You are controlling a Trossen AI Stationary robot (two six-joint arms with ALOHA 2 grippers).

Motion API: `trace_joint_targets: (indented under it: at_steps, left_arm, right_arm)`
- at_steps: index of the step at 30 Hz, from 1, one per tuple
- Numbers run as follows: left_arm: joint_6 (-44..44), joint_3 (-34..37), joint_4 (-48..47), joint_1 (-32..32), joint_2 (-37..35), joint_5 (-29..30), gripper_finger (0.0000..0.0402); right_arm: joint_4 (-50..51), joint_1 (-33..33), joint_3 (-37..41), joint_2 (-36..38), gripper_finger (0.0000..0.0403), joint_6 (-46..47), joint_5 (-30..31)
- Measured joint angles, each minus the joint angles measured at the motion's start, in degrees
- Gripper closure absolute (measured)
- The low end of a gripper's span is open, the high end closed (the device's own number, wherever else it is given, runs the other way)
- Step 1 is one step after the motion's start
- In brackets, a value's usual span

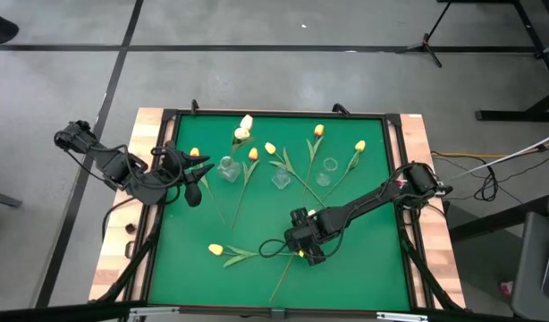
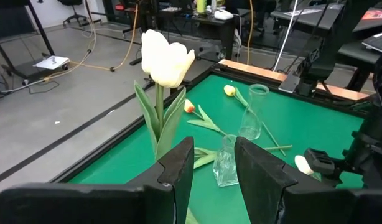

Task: Sort flowers into vase by color
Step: Put the light yellow flower into the left transparent vase

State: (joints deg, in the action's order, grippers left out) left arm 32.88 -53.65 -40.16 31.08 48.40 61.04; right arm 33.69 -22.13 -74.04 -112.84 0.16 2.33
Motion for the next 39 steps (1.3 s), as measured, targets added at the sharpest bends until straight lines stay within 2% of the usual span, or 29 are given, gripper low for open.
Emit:
trace_joint_targets:
  at_steps: [4, 7, 22, 26, 39]
  left_arm:
    - [0.0, 0.0, -0.1, 0.0, 0.0, 0.0, 0.0288]
    - [0.0, 0.0, -0.2, 0.0, 0.0, 0.0, 0.0288]
    - [0.2, 0.0, -0.2, 0.0, 0.0, 0.0, 0.0288]
    - [0.2, 0.0, -0.2, 0.0, 0.0, -0.1, 0.0288]
    - [0.2, 0.0, -0.2, 0.0, 0.0, -0.1, 0.0288]
  right_arm:
    - [0.5, 0.0, -0.1, -0.3, 0.0108, 0.1, 1.3]
    - [0.4, 0.0, -0.1, -0.3, 0.0134, 0.1, 1.3]
    - [0.8, 0.0, -0.1, -0.3, 0.0344, 2.5, 2.2]
    - [3.5, 0.0, -1.1, -0.3, 0.0388, 2.5, 5.6]
    - [33.2, 0.1, -16.4, -0.3, 0.0396, 2.4, 27.1]
